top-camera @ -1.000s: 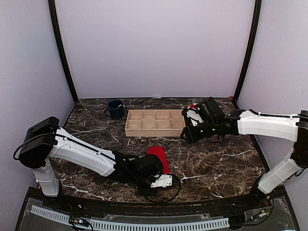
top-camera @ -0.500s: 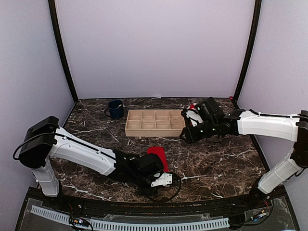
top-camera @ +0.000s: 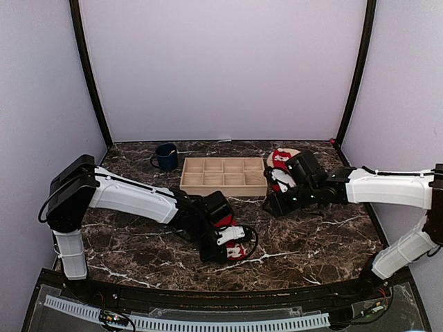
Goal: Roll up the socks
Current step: Roll the sock at the center of the board.
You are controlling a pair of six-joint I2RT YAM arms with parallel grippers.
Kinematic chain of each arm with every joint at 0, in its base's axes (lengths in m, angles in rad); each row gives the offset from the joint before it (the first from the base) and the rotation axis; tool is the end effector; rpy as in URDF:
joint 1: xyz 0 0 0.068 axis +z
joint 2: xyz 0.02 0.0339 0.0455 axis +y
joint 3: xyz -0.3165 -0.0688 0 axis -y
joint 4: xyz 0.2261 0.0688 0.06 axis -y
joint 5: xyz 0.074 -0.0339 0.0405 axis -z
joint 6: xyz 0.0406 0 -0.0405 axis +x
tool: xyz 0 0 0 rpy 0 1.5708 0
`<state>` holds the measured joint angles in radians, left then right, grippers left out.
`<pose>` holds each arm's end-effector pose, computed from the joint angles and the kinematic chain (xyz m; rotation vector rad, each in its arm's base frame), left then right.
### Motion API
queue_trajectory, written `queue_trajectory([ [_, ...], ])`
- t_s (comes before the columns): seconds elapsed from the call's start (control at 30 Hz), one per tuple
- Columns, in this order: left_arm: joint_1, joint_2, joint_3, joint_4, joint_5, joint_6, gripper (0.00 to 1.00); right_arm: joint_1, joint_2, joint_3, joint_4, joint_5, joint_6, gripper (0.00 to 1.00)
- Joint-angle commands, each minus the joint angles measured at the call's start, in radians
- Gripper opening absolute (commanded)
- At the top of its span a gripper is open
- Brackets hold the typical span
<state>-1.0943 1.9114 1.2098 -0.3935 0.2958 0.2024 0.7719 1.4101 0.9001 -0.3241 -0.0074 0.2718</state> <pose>0.1678 -0.3509 0.2114 1.7486 2.1428 -0.6605 0.1954 0.1906 0.2830 -0.6130 2.3861 0.4819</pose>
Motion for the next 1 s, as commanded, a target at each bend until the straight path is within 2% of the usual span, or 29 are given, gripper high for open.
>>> queue_trajectory([
  [0.0, 0.020, 0.046, 0.017, -0.125, 0.168, -0.009, 0.00, 0.048, -0.049, -0.029, 0.050, 0.006, 0.011, 0.55],
  [0.57, 0.168, 0.103, 0.041, -0.192, 0.482, -0.053, 0.00, 0.357, -0.192, -0.217, 0.122, 0.169, -0.004, 0.53],
  [0.97, 0.210, 0.179, 0.061, -0.216, 0.617, -0.091, 0.00, 0.587, -0.077, -0.218, 0.213, 0.285, -0.169, 0.52],
])
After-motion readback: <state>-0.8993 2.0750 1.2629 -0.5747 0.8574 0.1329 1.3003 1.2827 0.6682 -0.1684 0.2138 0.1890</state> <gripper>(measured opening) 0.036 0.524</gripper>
